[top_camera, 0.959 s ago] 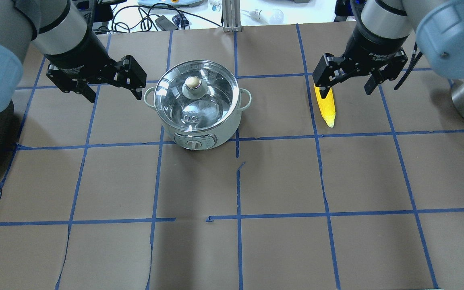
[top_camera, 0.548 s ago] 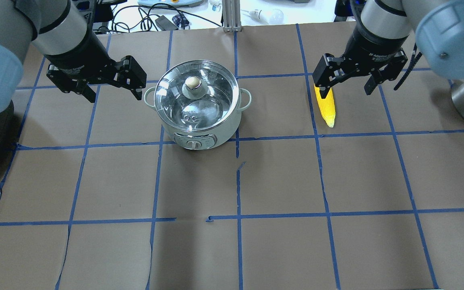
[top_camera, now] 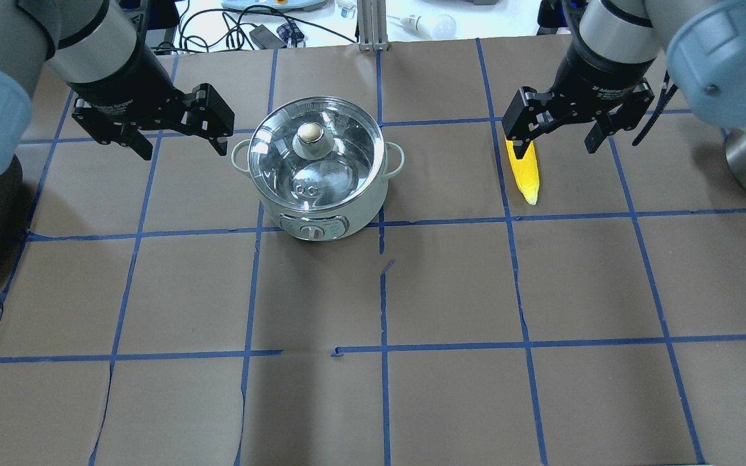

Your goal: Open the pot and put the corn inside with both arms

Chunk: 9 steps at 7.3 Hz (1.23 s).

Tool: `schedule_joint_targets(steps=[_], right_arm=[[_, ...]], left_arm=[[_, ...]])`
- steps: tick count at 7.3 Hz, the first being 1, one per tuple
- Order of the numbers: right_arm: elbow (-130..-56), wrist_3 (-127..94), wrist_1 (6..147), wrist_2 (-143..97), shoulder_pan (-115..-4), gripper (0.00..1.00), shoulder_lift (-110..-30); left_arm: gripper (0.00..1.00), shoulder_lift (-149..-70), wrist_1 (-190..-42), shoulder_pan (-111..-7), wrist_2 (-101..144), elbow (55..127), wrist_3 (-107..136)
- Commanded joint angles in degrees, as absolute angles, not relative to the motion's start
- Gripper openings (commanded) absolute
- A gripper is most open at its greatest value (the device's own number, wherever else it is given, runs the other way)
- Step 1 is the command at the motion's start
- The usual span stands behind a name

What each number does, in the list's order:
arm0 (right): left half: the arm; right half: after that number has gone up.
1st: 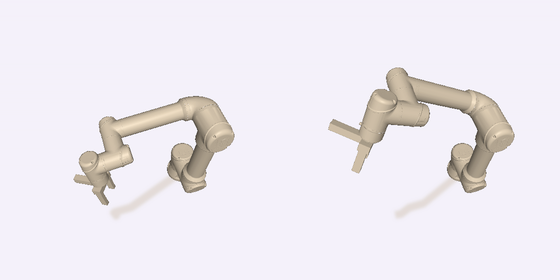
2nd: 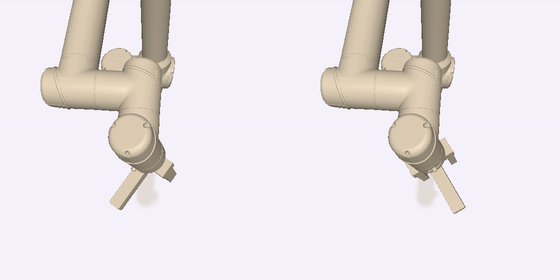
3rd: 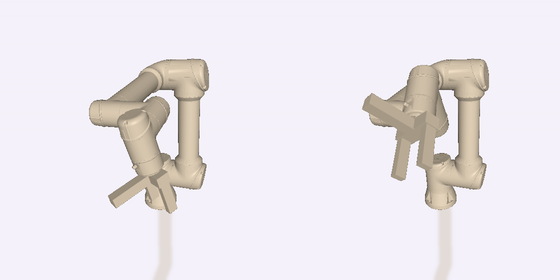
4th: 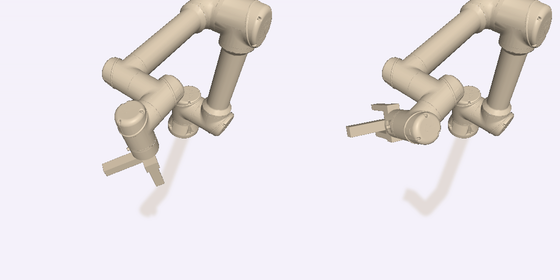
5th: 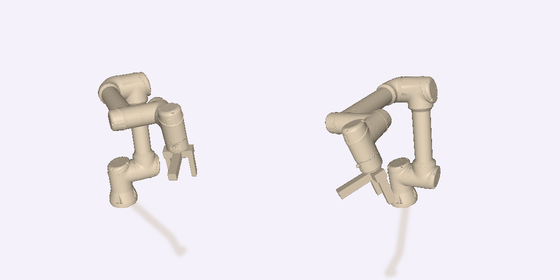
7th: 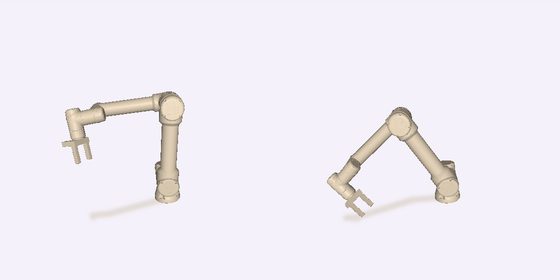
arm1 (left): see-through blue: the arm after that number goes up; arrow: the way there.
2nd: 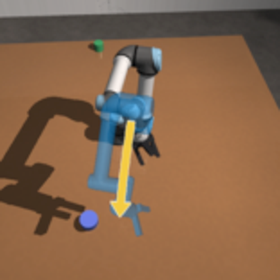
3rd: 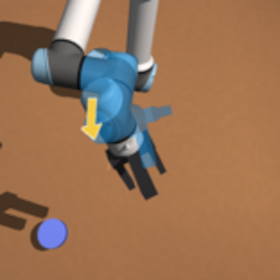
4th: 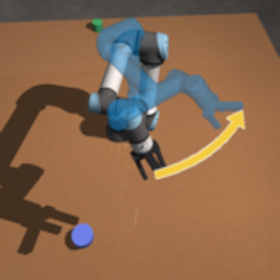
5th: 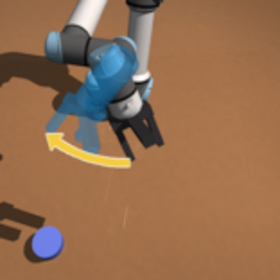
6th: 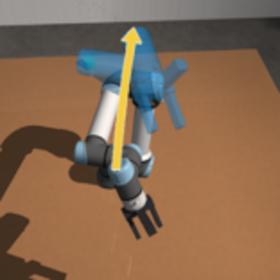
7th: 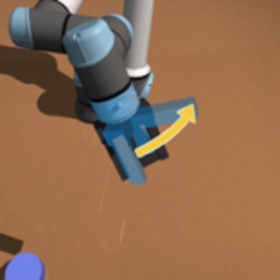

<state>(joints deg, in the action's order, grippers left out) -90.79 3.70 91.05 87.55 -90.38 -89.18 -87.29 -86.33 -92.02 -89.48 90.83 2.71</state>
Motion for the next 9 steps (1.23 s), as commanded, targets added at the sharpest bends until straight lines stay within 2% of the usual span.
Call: schedule_joint_targets(steps=[1,4,5,6,7,9], right_arm=[[-90.79,3.96,91.14,87.89,-90.35,1.00,-89.12],[-90.79,3.87,92.80,87.89,-88.96,1.00,-88.51],[-90.88,3.95,94.38,87.28,-87.38,1.00,-85.11],[-90.27,4.04,100.22,87.19,-86.41,1.00,-80.90],[-90.87,4.30,108.98,88.06,-86.40,1.00,-76.42],[-90.61,4.39,117.90,89.30,-86.40,1.00,-67.27]], left_arm=[[1.00,-87.19,-86.31,-92.11,-89.47,91.05,3.07],[1.00,-88.14,-86.31,-92.02,-90.17,91.32,3.43],[1.00,-89.72,-84.13,-91.59,-89.83,90.88,2.82],[1.00,-92.35,-81.68,-91.58,-89.48,90.44,3.60],[1.00,-97.94,-81.30,-91.76,-89.56,87.83,4.13],[1.00,-107.71,-78.67,-95.94,-90.08,81.42,10.34]])
